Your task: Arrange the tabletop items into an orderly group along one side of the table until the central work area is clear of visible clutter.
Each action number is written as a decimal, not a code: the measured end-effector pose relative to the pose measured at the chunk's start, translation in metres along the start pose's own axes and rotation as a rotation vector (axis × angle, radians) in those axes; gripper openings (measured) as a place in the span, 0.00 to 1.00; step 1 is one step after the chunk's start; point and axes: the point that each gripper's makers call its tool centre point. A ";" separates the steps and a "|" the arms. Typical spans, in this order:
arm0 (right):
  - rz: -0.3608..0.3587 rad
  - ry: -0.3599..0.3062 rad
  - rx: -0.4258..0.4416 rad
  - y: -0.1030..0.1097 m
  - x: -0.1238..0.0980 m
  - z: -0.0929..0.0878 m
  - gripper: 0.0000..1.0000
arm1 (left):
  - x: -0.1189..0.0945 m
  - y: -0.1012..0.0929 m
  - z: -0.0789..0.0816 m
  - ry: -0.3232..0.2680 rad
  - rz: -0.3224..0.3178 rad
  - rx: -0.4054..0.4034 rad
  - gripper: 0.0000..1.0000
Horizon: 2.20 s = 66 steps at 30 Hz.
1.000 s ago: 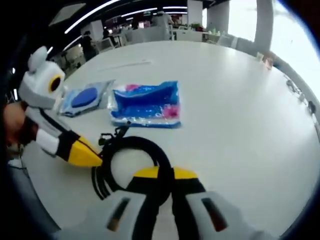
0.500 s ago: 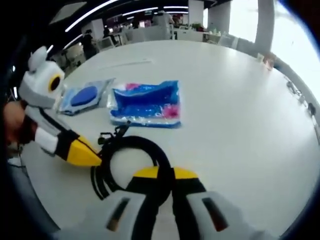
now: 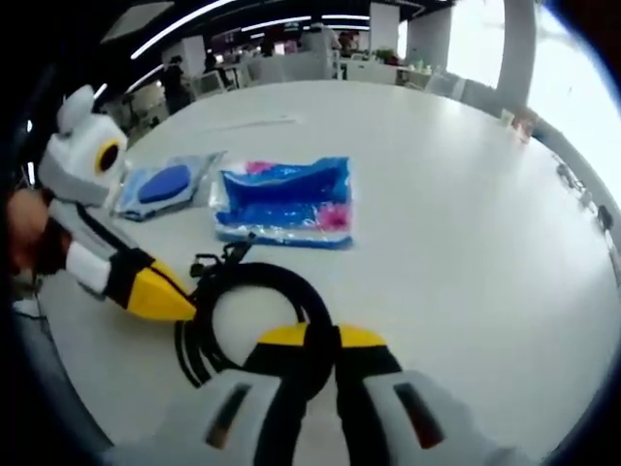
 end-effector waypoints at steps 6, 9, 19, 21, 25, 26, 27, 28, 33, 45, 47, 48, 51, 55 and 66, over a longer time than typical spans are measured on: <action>-0.001 -0.005 -0.006 0.000 0.000 0.001 0.08 | -0.001 0.001 0.000 -0.001 0.002 0.010 0.04; -0.005 -0.007 -0.003 -0.001 0.000 0.001 0.10 | -0.001 0.001 0.000 -0.003 0.000 0.010 0.04; 0.000 -0.011 -0.008 0.000 -0.001 0.000 0.16 | -0.003 -0.003 0.004 -0.023 -0.010 0.023 0.11; 0.001 -0.017 -0.001 0.000 -0.002 0.001 0.16 | -0.003 -0.003 0.003 -0.022 -0.011 0.018 0.12; -0.003 -0.034 0.006 0.000 -0.005 0.006 0.18 | -0.005 -0.004 0.004 -0.025 -0.014 0.025 0.13; -0.003 -0.037 0.005 0.000 -0.005 0.006 0.20 | -0.005 -0.005 0.004 -0.027 -0.013 0.031 0.14; -0.010 -0.045 -0.001 -0.002 -0.005 0.008 0.22 | -0.006 -0.005 0.005 -0.029 -0.010 0.034 0.15; -0.010 -0.049 -0.001 -0.002 -0.006 0.009 0.23 | -0.006 -0.005 0.006 -0.034 -0.011 0.038 0.16; -0.022 -0.083 0.007 -0.006 -0.011 0.019 0.25 | -0.008 -0.007 0.008 -0.040 -0.010 0.053 0.20; -0.021 -0.174 0.024 -0.006 -0.024 0.046 0.30 | -0.017 -0.009 0.012 -0.057 0.000 0.090 0.27; -0.018 -0.177 0.030 -0.006 -0.025 0.048 0.31 | -0.020 -0.010 0.015 -0.066 0.000 0.101 0.29; -0.018 -0.186 0.032 -0.005 -0.026 0.050 0.31 | -0.021 -0.011 0.016 -0.070 0.000 0.106 0.29; -0.013 -0.193 0.031 -0.003 -0.028 0.054 0.31 | -0.024 -0.013 0.019 -0.082 -0.001 0.115 0.30; -0.009 -0.201 0.033 -0.002 -0.030 0.057 0.32 | -0.027 -0.014 0.020 -0.087 0.001 0.128 0.32; -0.004 -0.233 0.025 0.001 -0.039 0.071 0.34 | -0.041 -0.019 0.027 -0.101 0.011 0.200 0.42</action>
Point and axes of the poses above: the point that each gripper's makers call its tool centre point, and the gripper's own axes: x roughly forward along the fingers, y roughly to its left, z roughly out of its top, and after that the axes turned 11 degrees about -z, right-handed
